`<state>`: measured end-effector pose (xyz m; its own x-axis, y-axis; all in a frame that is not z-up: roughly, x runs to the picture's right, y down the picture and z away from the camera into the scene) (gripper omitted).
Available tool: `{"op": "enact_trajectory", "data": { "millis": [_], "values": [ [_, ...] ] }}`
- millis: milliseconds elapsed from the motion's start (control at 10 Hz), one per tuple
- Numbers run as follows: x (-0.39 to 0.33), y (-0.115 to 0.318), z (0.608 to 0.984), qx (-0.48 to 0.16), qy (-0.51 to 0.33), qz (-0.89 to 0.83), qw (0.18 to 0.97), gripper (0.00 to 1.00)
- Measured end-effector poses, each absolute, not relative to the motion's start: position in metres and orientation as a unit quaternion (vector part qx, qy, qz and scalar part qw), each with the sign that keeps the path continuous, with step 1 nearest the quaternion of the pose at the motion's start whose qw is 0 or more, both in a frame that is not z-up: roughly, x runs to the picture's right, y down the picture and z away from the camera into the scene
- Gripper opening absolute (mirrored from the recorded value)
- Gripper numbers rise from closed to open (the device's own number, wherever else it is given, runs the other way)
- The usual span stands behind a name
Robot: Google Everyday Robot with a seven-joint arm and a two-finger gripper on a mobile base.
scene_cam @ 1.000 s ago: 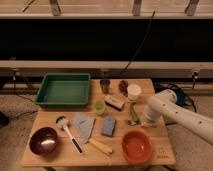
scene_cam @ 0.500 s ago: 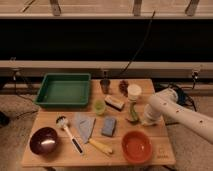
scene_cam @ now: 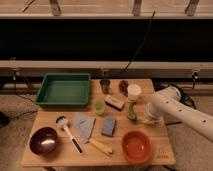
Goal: Place fork in red bowl
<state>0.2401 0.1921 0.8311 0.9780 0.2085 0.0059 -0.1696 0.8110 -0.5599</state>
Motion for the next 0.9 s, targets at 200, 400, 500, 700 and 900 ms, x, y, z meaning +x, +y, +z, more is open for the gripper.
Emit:
{"op": "enact_trajectory", "data": {
  "millis": [200, 400, 500, 700, 900],
  "values": [
    [0.241, 0.188, 0.823, -0.288, -0.039, 0.097, 0.952, 0.00],
    [0.240, 0.181, 0.808, -0.283, -0.048, 0.091, 0.953, 0.00],
    [0.239, 0.178, 0.794, -0.281, -0.054, 0.085, 0.954, 0.00],
    [0.234, 0.181, 0.772, -0.281, -0.065, 0.071, 0.955, 0.00],
    [0.228, 0.194, 0.754, -0.288, -0.070, 0.054, 0.954, 0.00]
  ]
}}
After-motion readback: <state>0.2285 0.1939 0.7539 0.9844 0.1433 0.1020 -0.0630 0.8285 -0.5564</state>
